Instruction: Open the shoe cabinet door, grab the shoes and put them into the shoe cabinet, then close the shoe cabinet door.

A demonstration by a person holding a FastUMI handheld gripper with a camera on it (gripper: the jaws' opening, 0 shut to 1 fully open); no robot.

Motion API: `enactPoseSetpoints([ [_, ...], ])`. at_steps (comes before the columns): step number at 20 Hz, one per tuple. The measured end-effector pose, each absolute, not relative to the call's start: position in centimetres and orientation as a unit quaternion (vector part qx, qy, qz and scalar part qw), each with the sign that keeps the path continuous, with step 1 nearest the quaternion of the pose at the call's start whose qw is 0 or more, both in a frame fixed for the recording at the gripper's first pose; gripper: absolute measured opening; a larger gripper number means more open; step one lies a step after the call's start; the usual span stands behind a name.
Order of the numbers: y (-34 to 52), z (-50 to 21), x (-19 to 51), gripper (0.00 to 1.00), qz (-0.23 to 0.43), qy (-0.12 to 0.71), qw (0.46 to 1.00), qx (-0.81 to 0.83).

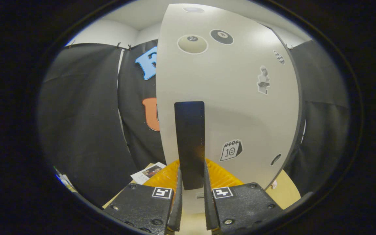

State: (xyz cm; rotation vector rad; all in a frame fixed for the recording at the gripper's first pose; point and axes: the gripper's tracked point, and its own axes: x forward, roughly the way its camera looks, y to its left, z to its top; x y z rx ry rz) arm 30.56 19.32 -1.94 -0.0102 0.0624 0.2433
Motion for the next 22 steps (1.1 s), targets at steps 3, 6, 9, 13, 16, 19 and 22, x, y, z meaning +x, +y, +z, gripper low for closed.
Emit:
enactPoseSetpoints([
  [3, 17.2, -2.1, 27.7, 0.30, 0.111, 0.031, 0.993, -0.001],
  [6, 14.8, -2.6, 25.2, 0.29, 0.099, 0.028, 0.995, 0.000],
  [9, 12.2, -2.9, 23.0, 0.27, 0.089, 0.029, 0.996, 0.001],
  [13, 8.8, -3.3, 20.6, 0.26, 0.076, 0.024, 0.997, -0.005],
  [16, 6.1, -3.1, 19.3, 0.24, 0.062, 0.022, 0.998, -0.002],
  [19, 3.2, -3.2, 18.1, 0.21, 0.050, 0.018, 0.999, 0.005],
  [22, 1.1, -3.2, 17.1, 0.18, 0.052, 0.017, 0.999, -0.001],
])
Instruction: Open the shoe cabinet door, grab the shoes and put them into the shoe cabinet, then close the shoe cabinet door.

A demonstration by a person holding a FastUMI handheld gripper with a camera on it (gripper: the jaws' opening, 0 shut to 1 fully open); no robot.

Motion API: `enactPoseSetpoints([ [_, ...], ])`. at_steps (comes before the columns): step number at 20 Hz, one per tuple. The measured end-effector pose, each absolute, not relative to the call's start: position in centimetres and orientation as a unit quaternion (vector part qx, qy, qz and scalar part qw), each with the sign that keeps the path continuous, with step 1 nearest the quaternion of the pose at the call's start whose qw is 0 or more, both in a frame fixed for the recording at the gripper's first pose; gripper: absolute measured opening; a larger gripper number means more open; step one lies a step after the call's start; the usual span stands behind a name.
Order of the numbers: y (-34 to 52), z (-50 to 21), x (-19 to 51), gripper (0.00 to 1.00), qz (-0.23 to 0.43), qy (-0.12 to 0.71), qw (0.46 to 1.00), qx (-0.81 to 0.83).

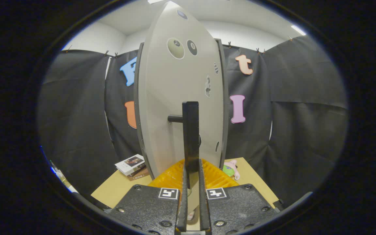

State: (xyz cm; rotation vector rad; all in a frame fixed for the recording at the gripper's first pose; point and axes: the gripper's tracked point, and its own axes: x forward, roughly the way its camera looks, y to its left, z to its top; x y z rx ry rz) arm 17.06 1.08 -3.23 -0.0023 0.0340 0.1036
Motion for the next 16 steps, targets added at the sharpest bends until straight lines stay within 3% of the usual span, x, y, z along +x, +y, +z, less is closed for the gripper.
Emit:
enactPoseSetpoints([
  [16, -12.6, -3.1, 16.8, 0.07, 0.033, 0.015, 0.999, 0.000],
])
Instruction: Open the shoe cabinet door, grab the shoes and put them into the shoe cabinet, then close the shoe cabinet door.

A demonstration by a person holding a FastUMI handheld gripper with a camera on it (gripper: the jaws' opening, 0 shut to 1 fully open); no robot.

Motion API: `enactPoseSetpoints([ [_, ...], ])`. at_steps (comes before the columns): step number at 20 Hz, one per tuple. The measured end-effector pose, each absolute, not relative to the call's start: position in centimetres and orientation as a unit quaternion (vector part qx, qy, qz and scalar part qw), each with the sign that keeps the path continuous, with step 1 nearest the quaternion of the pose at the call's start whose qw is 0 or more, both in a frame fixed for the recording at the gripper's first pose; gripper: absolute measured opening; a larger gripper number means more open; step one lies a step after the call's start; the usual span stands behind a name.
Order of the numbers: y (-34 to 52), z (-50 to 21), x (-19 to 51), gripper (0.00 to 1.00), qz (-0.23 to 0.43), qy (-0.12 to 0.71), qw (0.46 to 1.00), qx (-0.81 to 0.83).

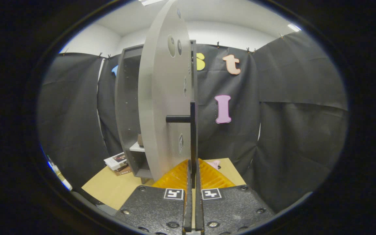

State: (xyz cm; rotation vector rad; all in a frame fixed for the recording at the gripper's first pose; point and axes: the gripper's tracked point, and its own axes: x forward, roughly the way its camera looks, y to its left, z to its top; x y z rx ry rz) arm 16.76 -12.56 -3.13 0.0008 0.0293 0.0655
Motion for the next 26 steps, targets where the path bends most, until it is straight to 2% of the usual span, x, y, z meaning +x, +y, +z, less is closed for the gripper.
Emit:
enactPoseSetpoints([
  [7, -17.2, -2.9, 17.9, 0.05, 0.050, 0.020, 0.998, 0.016],
  [13, -17.8, -3.1, 17.7, 0.05, 0.080, 0.015, 0.997, 0.014],
  [16, -18.2, -2.9, 17.3, 0.07, 0.075, 0.003, 0.997, -0.004],
  [18, -19.0, -3.0, 16.1, 0.15, 0.071, 0.000, 0.997, -0.006],
  [21, -20.0, -3.5, 14.1, 0.46, 0.072, 0.002, 0.997, -0.011],
  [24, -21.5, -3.4, 10.5, 0.73, 0.033, -0.015, 0.998, -0.041],
  [26, -21.0, -3.3, 7.8, 0.78, 0.006, -0.034, 0.997, -0.065],
])
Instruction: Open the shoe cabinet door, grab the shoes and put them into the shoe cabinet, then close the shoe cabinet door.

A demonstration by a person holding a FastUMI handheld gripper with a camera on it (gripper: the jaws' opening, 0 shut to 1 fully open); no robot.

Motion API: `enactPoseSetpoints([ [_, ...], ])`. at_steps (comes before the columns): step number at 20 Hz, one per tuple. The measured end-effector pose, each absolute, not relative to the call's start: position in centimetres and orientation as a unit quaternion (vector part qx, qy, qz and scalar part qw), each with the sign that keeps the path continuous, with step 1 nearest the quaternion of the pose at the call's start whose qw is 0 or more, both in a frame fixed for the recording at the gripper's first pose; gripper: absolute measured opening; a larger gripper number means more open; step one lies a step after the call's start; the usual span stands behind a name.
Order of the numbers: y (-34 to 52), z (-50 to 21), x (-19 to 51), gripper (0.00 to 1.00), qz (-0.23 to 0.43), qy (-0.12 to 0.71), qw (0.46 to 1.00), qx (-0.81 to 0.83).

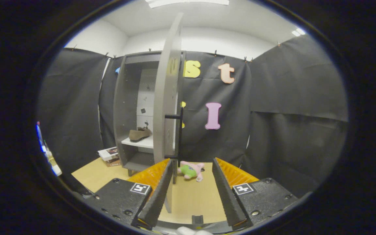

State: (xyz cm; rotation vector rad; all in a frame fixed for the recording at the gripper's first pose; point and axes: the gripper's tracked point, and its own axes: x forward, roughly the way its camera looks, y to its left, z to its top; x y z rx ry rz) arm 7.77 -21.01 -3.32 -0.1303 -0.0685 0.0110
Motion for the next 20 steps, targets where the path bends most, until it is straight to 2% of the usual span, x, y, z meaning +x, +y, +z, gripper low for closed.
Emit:
enactPoseSetpoints([
  [3, -17.7, -3.8, 4.4, 0.86, -0.015, -0.052, 0.997, -0.062],
  [5, -15.1, -5.1, 3.2, 0.97, -0.027, -0.050, 0.997, -0.044],
  [8, -10.5, -8.1, 3.9, 0.98, -0.033, -0.035, 0.999, -0.024],
  [11, -4.7, -13.7, 6.2, 0.99, -0.002, 0.011, 1.000, -0.020],
  [20, 5.1, -32.9, 18.8, 0.99, 0.072, 0.178, 0.981, -0.011],
])
